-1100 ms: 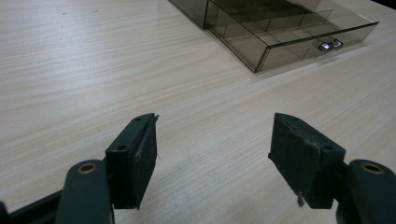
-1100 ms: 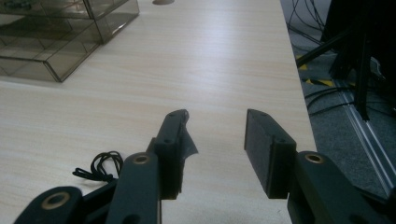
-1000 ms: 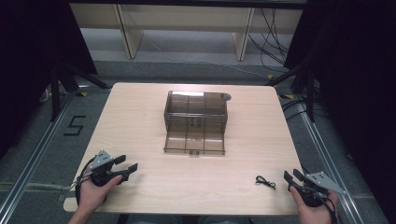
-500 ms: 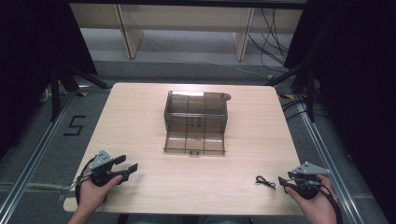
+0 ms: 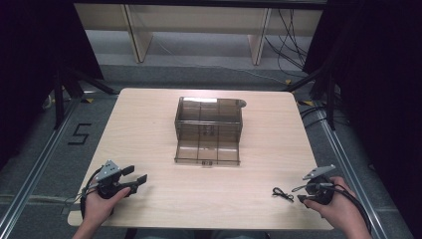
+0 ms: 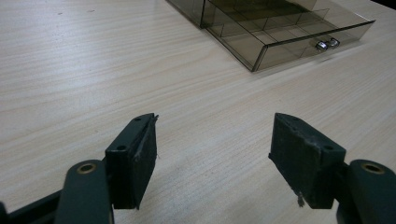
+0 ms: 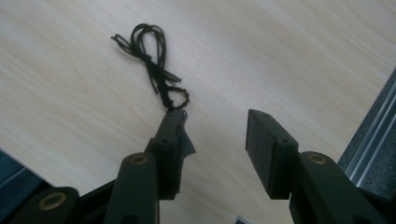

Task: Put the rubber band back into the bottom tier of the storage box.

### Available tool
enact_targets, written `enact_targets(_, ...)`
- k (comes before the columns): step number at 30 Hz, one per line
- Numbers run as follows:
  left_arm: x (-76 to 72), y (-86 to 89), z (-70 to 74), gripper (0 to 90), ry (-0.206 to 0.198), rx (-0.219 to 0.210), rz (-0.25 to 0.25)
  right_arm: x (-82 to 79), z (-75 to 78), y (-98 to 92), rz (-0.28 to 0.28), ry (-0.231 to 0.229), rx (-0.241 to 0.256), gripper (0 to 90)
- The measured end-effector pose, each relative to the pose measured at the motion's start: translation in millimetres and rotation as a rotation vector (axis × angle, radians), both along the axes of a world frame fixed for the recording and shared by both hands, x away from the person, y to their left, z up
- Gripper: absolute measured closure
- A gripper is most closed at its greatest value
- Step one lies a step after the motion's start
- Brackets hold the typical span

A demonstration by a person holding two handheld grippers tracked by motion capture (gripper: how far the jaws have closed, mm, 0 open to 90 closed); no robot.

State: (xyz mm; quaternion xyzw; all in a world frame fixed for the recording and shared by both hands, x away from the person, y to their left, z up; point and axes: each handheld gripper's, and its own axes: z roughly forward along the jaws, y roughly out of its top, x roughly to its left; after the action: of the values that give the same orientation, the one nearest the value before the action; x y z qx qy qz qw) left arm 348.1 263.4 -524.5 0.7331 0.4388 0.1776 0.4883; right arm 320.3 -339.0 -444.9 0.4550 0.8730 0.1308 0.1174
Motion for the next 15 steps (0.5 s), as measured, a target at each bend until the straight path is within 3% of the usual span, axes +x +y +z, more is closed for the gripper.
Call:
enact_targets(1, 0.1, 0.1, 0.0, 31.2, 0.001, 0.0, 0.001, 3.3, 1.8, 1.4, 0.044, 0.023, -0.025, 61.0)
enact_targets(6, 0.1, 0.0, 0.0, 31.2, 0.001, 0.0, 0.001, 9.3, 2.0, 6.4, 0.11, 0.081, -0.076, 61.6)
enact_targets(8, 0.1, 0.2, 0.0, 31.2, 0.002, 0.001, 0.001, 13.7, 0.0, 11.3, 0.165, 0.132, -0.112, 62.0)
enact_targets(15, 0.0, 0.5, 0.3, 31.2, 0.005, 0.003, 0.001, 22.6, -3.3, 23.6, 0.244, 0.181, -0.167, 63.7)
